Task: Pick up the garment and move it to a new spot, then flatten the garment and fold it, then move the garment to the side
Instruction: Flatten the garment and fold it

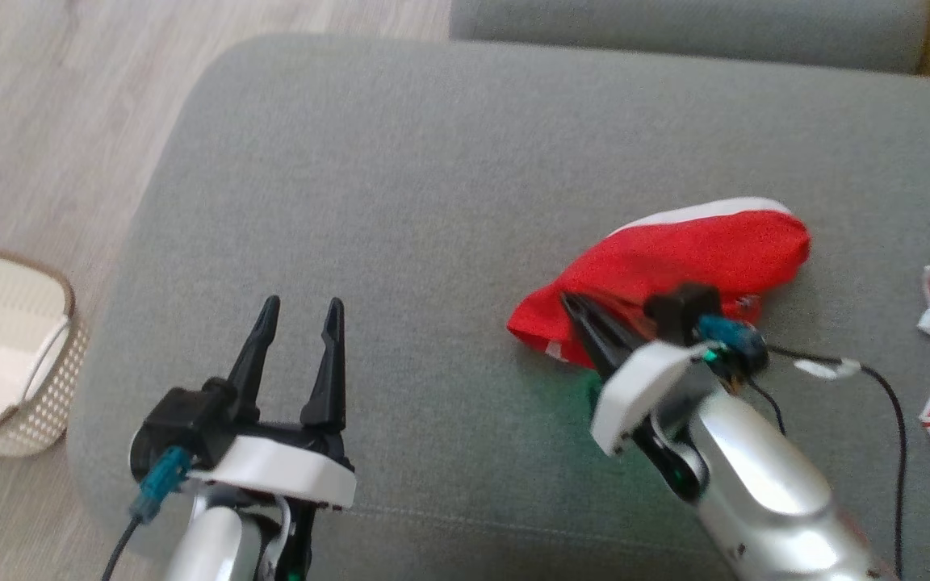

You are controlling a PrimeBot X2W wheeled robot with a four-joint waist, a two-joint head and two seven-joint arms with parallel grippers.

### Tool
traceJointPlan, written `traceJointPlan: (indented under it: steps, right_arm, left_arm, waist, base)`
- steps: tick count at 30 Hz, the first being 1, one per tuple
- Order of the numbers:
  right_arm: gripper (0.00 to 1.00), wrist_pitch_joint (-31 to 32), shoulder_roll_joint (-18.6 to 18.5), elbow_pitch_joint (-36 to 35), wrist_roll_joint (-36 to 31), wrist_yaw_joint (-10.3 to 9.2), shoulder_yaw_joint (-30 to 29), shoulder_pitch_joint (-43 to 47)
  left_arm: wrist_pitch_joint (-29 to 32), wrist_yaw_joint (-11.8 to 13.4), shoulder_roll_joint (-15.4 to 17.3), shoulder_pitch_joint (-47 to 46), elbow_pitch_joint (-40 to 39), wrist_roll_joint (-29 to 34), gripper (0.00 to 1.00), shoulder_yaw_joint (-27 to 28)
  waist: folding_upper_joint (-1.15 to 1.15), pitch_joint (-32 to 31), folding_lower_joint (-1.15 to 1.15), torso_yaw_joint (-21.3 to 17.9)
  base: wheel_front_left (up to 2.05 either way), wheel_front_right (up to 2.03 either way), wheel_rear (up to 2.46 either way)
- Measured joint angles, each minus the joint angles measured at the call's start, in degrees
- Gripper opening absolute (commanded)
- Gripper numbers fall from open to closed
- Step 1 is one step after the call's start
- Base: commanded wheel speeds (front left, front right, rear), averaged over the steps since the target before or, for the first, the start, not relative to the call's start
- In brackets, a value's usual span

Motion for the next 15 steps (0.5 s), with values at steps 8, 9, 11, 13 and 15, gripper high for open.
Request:
traceJointPlan:
  steps: [8,9,11,13,15]
  right_arm:
    - [0.0,0.04,-0.26,-10.03,2.63,0.0,12.34,-12.22]
    - [0.0,-0.25,-0.26,-11.35,3.76,0.0,13.26,-14.42]
    - [0.0,-1.27,0.0,-13.33,6.9,0.0,12.96,-18.37]
    - [0.0,-2.31,0.02,-13.12,8.11,0.0,10.21,-21.93]
    - [0.0,-2.47,-0.01,-10.31,7.49,0.0,5.77,-24.42]
  left_arm:
    - [0.0,0.97,0.03,4.99,0.33,-0.35,1.0,-0.41]
    - [0.0,1.0,0.04,5.59,0.34,-0.45,1.0,-0.48]
    - [0.0,1.33,0.07,6.55,0.33,-0.45,1.0,-0.66]
    - [0.0,1.49,0.08,7.19,0.32,-0.45,1.0,-0.9]
    - [0.0,1.55,0.09,7.39,0.16,-0.53,1.0,-1.07]
  waist:
    - [0.0,-6.42,0.0,-1.81]
    - [0.0,-7.13,0.0,-2.01]
    - [0.0,-8.25,0.0,-2.39]
    - [0.0,-8.91,0.0,-2.83]
    - [0.0,-9.22,0.0,-3.21]
  base:
    - [0.0,0.0,0.0]
    - [0.0,0.0,0.0]
    - [0.0,0.0,0.0]
    - [0.0,0.0,0.0]
    - [0.0,0.0,0.0]
